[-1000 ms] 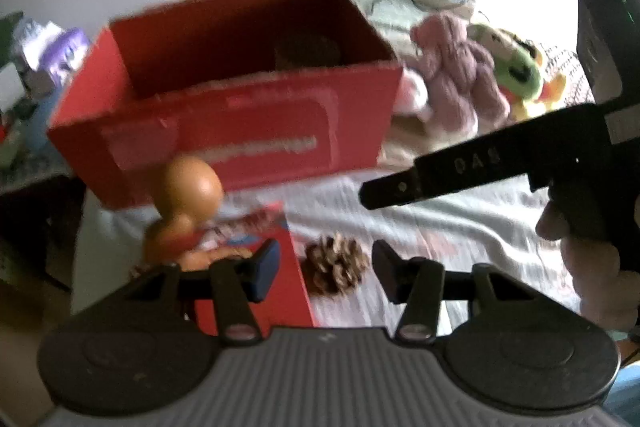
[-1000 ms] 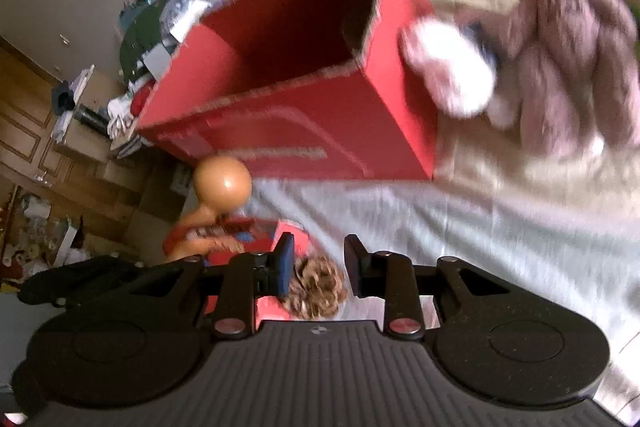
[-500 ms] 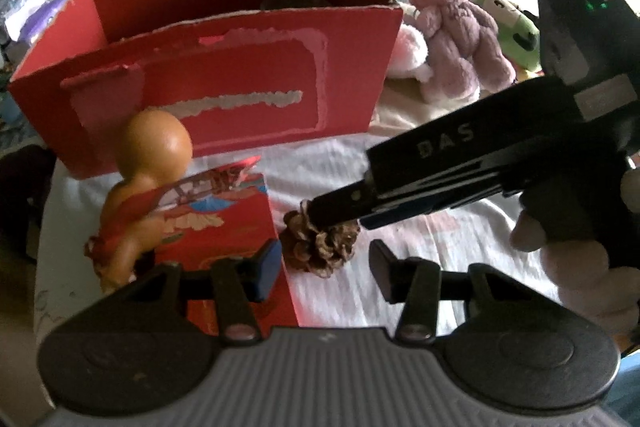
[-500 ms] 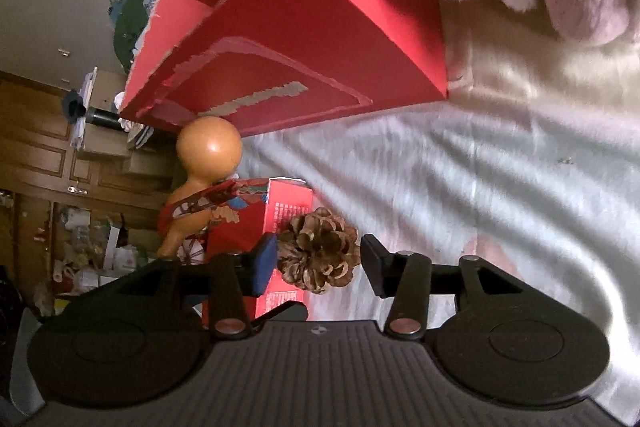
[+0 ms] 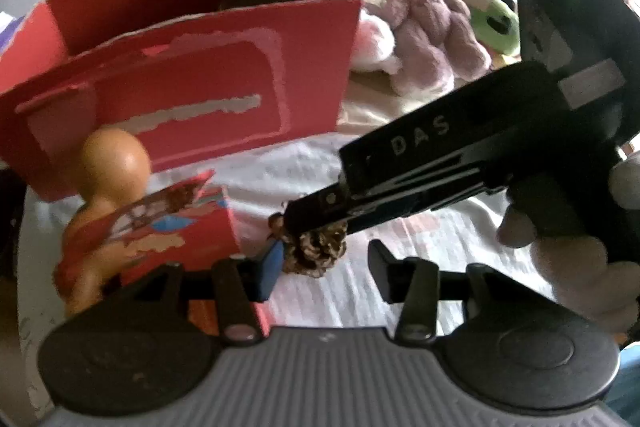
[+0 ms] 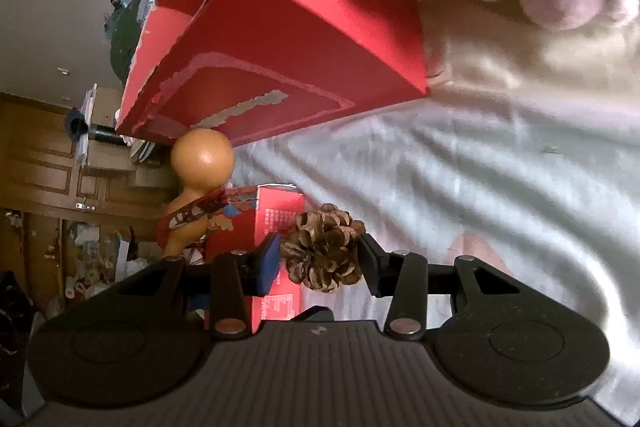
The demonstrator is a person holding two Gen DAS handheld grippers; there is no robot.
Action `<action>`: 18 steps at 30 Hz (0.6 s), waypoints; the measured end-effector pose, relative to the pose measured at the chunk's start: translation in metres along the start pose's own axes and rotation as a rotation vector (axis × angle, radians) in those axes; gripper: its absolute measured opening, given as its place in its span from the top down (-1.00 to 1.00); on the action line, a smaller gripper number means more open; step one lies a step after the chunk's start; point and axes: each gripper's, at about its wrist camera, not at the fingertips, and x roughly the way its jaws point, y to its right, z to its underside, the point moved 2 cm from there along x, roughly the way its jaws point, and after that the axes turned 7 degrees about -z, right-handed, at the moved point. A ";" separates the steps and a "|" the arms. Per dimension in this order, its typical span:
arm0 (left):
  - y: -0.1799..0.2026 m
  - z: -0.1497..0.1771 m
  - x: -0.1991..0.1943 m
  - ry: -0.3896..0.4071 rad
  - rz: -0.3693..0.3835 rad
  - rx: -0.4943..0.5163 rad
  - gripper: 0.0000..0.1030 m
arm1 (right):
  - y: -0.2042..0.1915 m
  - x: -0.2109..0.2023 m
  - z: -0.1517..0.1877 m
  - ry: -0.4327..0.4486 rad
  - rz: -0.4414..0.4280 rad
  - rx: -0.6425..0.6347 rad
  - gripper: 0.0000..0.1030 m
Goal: Organize objects
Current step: 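Grasp the pinecone with the right gripper, then lift the pinecone with the right gripper and carry it into the red box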
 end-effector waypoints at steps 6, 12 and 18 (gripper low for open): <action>0.005 -0.008 0.005 -0.006 0.054 0.030 0.18 | 0.003 -0.018 0.007 0.046 0.035 0.007 0.12; 0.012 -0.025 -0.011 0.048 0.118 0.079 0.31 | -0.007 -0.045 0.009 0.134 0.061 0.010 0.12; 0.012 -0.050 -0.042 0.159 0.169 0.108 0.42 | -0.041 -0.076 0.001 0.228 0.071 -0.054 0.12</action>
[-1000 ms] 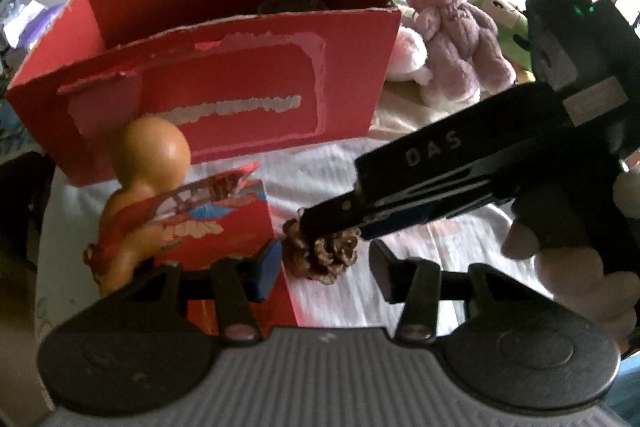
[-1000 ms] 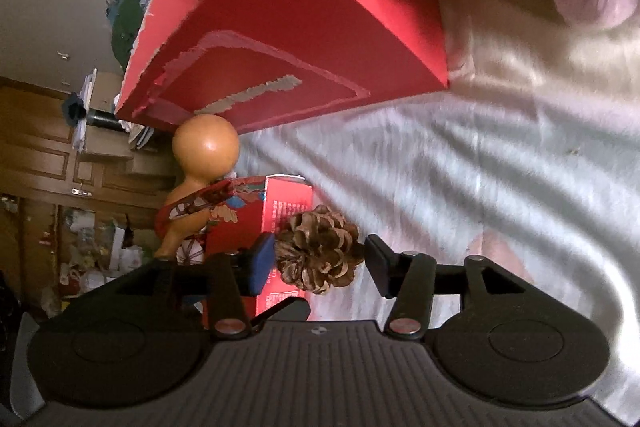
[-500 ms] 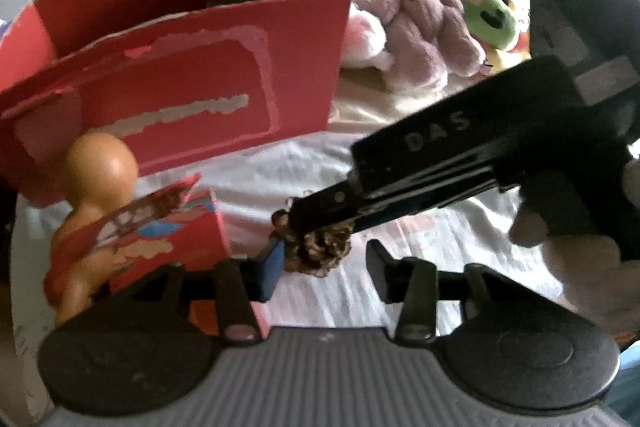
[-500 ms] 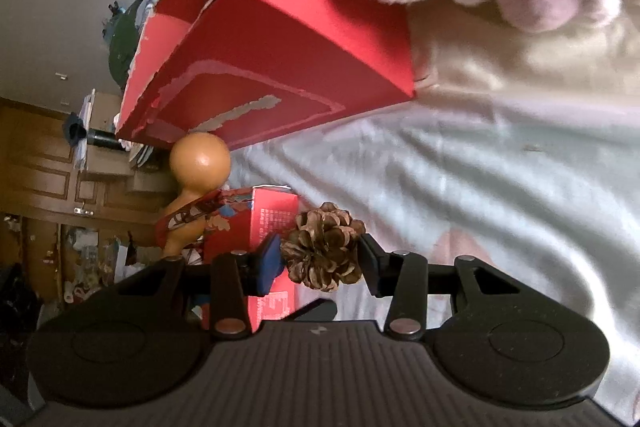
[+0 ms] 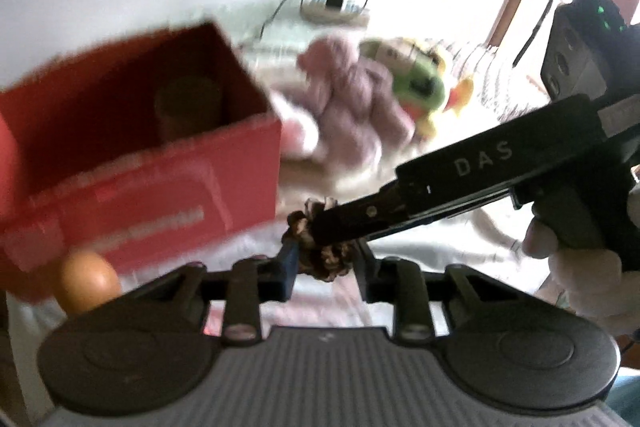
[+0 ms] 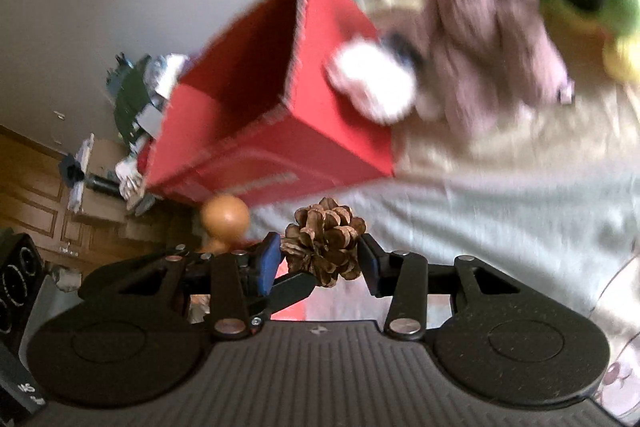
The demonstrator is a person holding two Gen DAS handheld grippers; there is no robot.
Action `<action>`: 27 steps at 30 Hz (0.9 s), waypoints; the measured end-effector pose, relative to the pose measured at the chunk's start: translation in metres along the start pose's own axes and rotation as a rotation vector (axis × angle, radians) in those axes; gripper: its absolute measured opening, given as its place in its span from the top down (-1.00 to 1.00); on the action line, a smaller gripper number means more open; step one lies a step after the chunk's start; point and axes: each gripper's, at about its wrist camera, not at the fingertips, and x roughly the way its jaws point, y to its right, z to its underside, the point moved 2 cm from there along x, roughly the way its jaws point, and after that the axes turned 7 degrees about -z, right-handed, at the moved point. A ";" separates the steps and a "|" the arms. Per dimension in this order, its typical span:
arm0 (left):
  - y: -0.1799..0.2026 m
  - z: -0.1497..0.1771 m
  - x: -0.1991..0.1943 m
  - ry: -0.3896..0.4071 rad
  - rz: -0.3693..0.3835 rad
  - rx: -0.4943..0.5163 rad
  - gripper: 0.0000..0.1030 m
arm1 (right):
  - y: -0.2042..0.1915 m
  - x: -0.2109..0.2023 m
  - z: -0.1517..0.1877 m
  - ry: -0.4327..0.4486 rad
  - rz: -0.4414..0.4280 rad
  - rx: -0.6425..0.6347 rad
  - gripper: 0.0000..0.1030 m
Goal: Organize objects
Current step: 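Lift the pinecone with the right gripper and carry it into the red box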
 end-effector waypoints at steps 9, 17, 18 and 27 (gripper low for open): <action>-0.032 -0.043 -0.044 0.166 0.026 0.018 0.42 | -0.069 -0.001 -0.045 0.096 0.015 -0.193 0.12; -0.074 -0.058 -0.019 0.139 0.005 -0.010 0.42 | -0.094 0.053 -0.086 0.015 0.127 -0.333 0.12; -0.079 -0.060 -0.013 0.126 0.007 -0.018 0.42 | -0.094 0.061 -0.090 -0.008 0.144 -0.340 0.12; -0.117 -0.055 0.033 0.001 0.041 -0.105 0.44 | -0.097 0.127 -0.110 -0.232 0.360 -0.481 0.12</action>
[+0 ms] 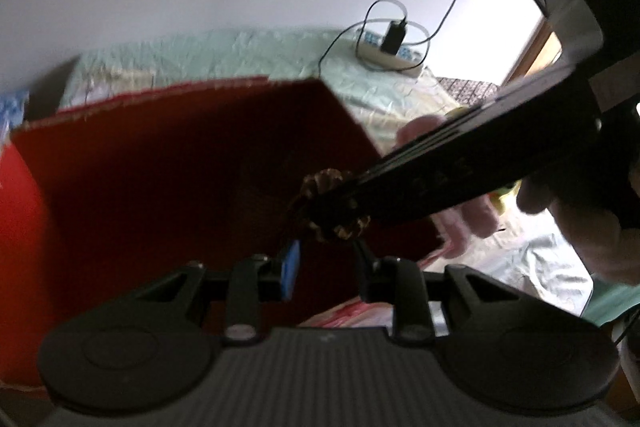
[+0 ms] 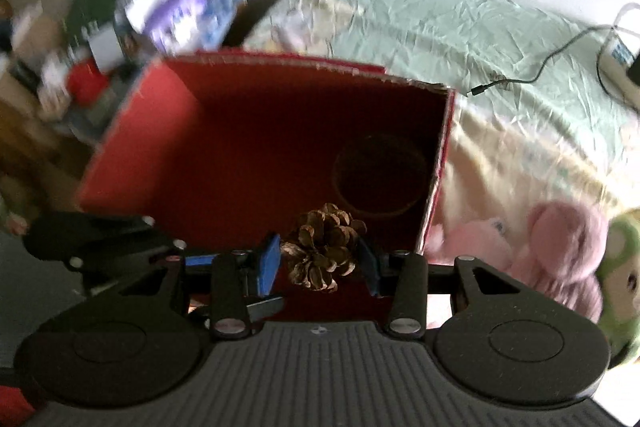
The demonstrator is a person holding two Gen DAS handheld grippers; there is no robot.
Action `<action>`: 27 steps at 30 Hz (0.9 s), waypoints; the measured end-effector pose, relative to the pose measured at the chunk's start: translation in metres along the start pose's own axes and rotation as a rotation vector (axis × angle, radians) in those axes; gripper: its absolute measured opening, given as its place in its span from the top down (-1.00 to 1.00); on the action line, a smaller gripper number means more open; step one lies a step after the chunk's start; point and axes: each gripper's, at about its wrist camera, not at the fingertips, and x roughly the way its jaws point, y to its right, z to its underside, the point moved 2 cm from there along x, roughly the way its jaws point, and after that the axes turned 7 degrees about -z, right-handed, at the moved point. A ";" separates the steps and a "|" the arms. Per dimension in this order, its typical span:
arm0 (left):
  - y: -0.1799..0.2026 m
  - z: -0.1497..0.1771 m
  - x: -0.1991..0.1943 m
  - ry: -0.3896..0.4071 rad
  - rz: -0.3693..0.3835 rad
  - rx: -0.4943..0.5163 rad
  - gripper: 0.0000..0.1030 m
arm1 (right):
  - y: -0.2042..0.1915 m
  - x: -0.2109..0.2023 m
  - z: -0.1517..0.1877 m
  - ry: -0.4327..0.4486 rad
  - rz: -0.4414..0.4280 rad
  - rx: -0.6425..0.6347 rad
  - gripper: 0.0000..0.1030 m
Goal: Organize objects
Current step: 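Lift the pinecone with the right gripper and carry it into the red box, then open the right gripper to drop the pinecone inside the box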
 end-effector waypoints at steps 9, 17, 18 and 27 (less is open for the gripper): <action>-0.020 0.010 0.005 -0.023 -0.004 -0.035 0.44 | -0.018 0.043 -0.008 -0.227 0.139 -0.234 0.11; -0.036 0.016 -0.004 -0.024 -0.068 -0.049 0.44 | -0.023 0.065 -0.003 -0.370 0.211 -0.315 0.12; -0.039 0.016 -0.005 -0.022 -0.072 -0.052 0.44 | -0.023 0.066 -0.002 -0.375 0.217 -0.318 0.16; -0.051 0.010 -0.007 -0.014 -0.094 -0.077 0.44 | -0.018 0.061 -0.003 -0.342 0.224 -0.281 0.18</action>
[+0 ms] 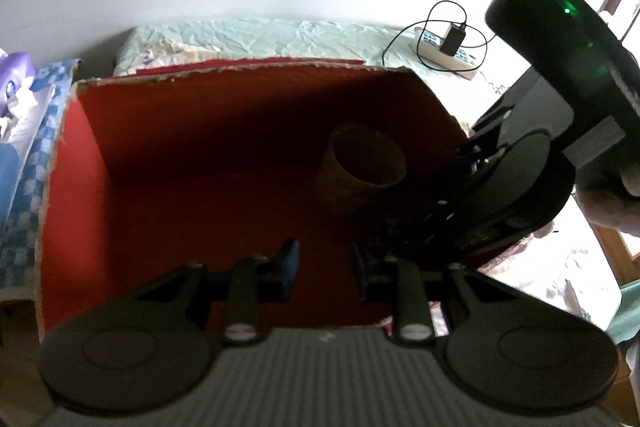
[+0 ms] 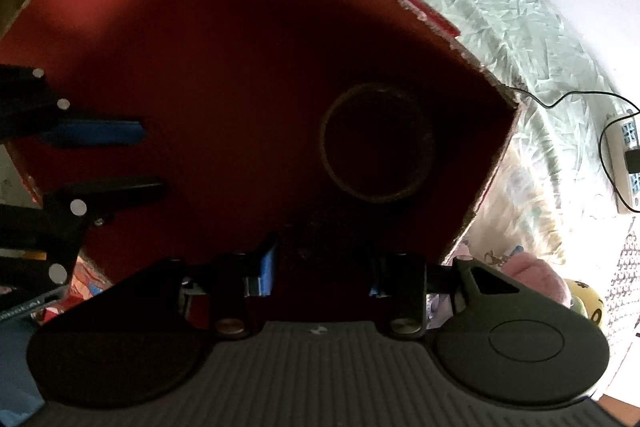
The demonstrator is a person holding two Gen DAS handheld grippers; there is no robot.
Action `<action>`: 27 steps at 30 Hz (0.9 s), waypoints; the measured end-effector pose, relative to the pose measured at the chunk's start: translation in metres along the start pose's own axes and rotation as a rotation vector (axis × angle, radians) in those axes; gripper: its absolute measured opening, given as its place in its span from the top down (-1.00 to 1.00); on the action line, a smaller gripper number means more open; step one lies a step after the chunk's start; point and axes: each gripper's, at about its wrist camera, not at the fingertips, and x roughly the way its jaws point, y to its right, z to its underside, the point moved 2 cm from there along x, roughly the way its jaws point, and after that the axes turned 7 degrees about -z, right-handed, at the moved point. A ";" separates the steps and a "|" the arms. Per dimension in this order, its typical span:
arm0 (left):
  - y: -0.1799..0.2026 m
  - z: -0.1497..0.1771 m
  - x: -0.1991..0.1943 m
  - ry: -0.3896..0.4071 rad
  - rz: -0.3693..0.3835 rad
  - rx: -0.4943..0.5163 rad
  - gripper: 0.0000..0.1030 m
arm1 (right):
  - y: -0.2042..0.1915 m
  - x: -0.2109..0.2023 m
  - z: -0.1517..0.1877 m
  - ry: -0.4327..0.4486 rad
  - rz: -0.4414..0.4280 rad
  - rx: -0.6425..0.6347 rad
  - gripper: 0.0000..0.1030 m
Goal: Organize objects
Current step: 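Open the right gripper to drop the pinecone inside the box, then withdraw the right gripper from the red box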
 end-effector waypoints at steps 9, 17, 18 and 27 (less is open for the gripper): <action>-0.008 -0.004 -0.009 0.031 -0.072 -0.017 0.44 | 0.007 -0.010 0.007 0.125 -0.059 0.119 0.28; -0.009 -0.007 -0.017 0.029 -0.166 -0.021 0.40 | -0.001 -0.021 0.016 0.284 -0.150 0.265 0.27; -0.007 -0.006 -0.018 0.028 -0.182 -0.018 0.40 | 0.003 -0.022 0.014 0.297 -0.154 0.279 0.27; -0.001 0.000 -0.026 0.014 -0.309 -0.017 0.30 | -0.004 -0.037 0.035 0.445 -0.145 0.370 0.27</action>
